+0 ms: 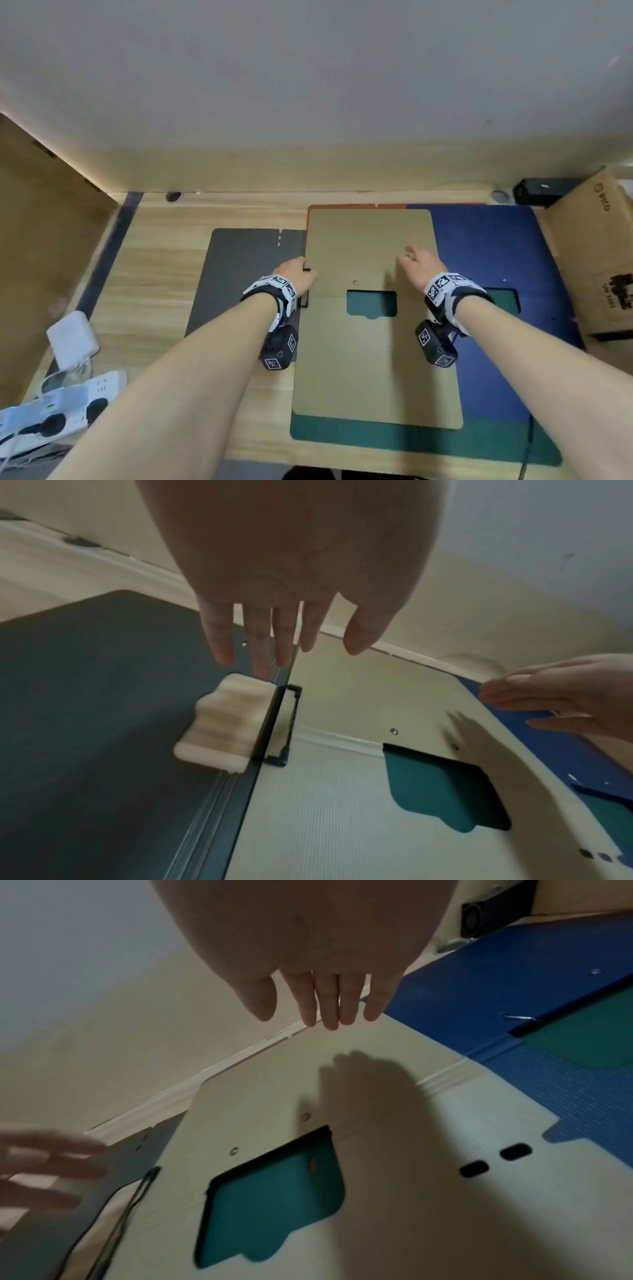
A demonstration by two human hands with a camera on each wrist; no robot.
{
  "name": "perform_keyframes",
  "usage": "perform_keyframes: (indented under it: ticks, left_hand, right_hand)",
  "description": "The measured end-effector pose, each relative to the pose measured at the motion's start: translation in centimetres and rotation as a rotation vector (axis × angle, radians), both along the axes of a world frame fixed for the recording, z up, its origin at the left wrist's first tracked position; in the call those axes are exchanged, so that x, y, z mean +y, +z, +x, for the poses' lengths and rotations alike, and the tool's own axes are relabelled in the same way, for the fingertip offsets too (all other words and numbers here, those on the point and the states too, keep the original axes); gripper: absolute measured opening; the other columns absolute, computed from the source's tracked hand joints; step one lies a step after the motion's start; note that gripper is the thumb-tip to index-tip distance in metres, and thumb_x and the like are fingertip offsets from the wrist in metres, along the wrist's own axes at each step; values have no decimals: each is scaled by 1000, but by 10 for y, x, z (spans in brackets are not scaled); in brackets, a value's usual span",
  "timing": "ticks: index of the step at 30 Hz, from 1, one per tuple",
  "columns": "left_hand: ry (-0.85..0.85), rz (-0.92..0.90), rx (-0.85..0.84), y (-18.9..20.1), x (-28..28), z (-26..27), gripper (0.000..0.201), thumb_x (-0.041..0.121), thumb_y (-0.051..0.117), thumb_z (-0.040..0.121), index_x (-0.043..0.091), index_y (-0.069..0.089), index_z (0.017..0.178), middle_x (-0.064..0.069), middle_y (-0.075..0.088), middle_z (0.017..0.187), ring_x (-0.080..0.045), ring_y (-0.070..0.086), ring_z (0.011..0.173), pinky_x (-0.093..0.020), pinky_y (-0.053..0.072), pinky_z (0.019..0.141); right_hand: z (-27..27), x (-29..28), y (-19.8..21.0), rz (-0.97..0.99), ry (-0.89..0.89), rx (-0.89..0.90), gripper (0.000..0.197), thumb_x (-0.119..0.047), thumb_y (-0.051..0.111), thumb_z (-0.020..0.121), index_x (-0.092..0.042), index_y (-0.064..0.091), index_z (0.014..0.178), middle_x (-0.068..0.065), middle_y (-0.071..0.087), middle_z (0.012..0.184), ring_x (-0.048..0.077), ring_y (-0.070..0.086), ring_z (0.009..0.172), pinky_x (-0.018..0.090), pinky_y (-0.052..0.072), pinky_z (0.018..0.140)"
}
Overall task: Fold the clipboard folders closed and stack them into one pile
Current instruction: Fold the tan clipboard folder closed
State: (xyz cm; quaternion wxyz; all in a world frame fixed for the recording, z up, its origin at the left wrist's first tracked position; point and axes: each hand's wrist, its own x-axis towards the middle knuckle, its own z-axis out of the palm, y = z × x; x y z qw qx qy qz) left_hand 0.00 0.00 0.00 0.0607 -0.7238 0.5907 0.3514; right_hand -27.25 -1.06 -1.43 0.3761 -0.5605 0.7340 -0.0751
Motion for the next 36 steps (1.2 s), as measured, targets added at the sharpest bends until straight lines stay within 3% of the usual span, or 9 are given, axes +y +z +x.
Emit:
perform_keyframes:
  ticks: [6, 11, 14, 16, 23, 27, 30, 33, 36]
  left_hand:
    - [24, 64, -20, -23, -5, -2, 47, 31, 49, 85, 16, 53, 129, -12, 62, 124, -32, 55, 116, -36, 47, 89]
    - [26, 36, -58, -39, -14, 2, 45, 21, 59, 83, 15, 53, 128, -7, 62, 123, -29, 57, 112, -34, 47, 86]
    - [40, 60, -115, -45, -12, 6, 29, 23, 63, 77, 13, 59, 104, -6, 62, 110, -25, 60, 86, -31, 48, 71]
    - [53, 76, -136, -50, -11, 8, 20, 24, 65, 76, 11, 57, 89, -5, 60, 106, -24, 57, 78, -29, 46, 66]
    - [91, 46, -144, -59, -9, 8, 21, 27, 66, 78, 14, 51, 86, -5, 53, 101, -26, 53, 81, -27, 39, 66]
    - [15, -3, -158, -60, -13, 3, 18, 22, 62, 77, 9, 49, 78, -9, 57, 90, -24, 51, 71, -27, 39, 56]
    - [-57, -4, -183, -57, -13, -3, 19, 17, 55, 81, 7, 42, 72, -6, 43, 76, -25, 47, 72, -29, 40, 59]
    - [-113, -4, -191, -58, -13, -4, 27, 13, 53, 79, 11, 34, 60, -3, 39, 65, -27, 48, 74, -29, 40, 58]
    - [-135, -14, -203, -56, -14, -5, 28, 15, 54, 81, 10, 36, 61, -3, 40, 65, -28, 49, 79, -30, 39, 59]
  right_hand:
    - [-19, -18, -14, 31, -13, 48, 48, -30, 42, 99, -10, 43, 143, 10, 47, 147, 30, 44, 135, 37, 33, 109]
    - [-29, -23, -24, 8, -75, 103, 46, -27, 49, 94, -10, 49, 137, 13, 49, 142, 33, 46, 131, 42, 39, 105]
    - [-39, -18, -28, -22, -126, 207, 44, -21, 54, 89, -7, 51, 131, 17, 47, 137, 36, 47, 125, 44, 43, 99]
    - [-45, -14, -33, -8, -157, 240, 43, -21, 55, 87, -6, 50, 127, 18, 46, 133, 37, 49, 120, 45, 44, 96]
    - [-50, -3, -55, 47, -244, 221, 44, -39, 59, 84, -7, 51, 113, 15, 55, 118, 41, 60, 94, 42, 48, 80]
    - [-54, -2, -62, 10, -263, 163, 50, -35, 64, 89, -5, 46, 124, 17, 52, 126, 39, 57, 106, 43, 45, 87]
    - [-57, 1, -63, -18, -230, 153, 50, -32, 64, 91, -2, 44, 127, 18, 50, 128, 38, 54, 110, 44, 43, 90]
    - [-63, 4, -61, -28, -240, 158, 52, -30, 63, 92, -1, 43, 130, 20, 48, 131, 39, 53, 114, 47, 42, 95]
    - [-76, 9, -58, -24, -269, 164, 54, -30, 63, 92, -1, 42, 132, 21, 47, 133, 40, 53, 116, 48, 42, 96]
